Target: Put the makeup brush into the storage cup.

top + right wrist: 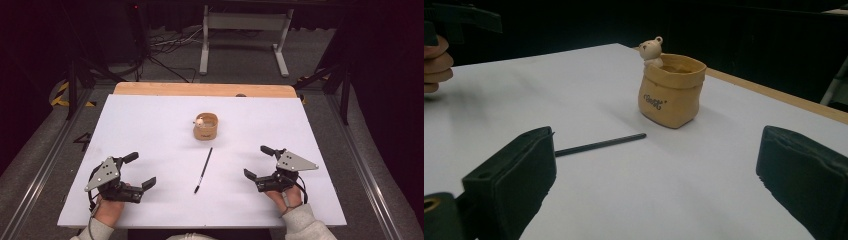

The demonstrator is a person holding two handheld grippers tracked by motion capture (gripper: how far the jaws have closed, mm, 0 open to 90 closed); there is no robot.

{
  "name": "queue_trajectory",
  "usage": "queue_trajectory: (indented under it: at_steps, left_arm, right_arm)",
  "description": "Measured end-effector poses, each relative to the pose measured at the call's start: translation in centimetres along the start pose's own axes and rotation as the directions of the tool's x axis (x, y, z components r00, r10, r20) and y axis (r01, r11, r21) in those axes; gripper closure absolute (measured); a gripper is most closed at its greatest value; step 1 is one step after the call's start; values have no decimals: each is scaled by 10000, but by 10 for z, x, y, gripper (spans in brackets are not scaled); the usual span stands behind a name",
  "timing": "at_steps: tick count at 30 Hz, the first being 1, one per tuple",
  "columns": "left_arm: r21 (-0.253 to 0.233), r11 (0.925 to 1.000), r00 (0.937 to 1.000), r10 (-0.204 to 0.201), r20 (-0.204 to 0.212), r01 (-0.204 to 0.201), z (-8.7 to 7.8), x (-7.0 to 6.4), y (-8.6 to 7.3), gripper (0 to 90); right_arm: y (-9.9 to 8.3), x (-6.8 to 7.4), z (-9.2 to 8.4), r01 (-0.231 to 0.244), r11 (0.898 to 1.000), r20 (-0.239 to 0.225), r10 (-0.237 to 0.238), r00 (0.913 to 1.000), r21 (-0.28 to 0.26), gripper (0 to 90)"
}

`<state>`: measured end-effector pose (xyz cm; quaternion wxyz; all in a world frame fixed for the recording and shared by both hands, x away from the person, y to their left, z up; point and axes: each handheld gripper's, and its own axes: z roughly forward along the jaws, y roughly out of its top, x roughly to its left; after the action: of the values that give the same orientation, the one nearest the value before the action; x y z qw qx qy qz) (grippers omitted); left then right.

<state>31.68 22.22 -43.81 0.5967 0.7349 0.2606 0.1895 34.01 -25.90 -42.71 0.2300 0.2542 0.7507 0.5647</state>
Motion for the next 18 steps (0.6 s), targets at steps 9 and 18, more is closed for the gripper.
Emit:
queue_trajectory:
  at_steps: [9, 18]
  left_arm:
    - [12, 10000, 10000, 17, -47, -17, 0, 0, 0, 0]
    - [47, 10000, 10000, 12, -80, -12, 0, 0, 0, 0]
  right_arm:
    - [9, 5, 11, 117, 9999, -242, -118, 9996, -40, 30]
    - [18, 15, 25, 179, 9998, -629, -183, 9979, -77, 30]
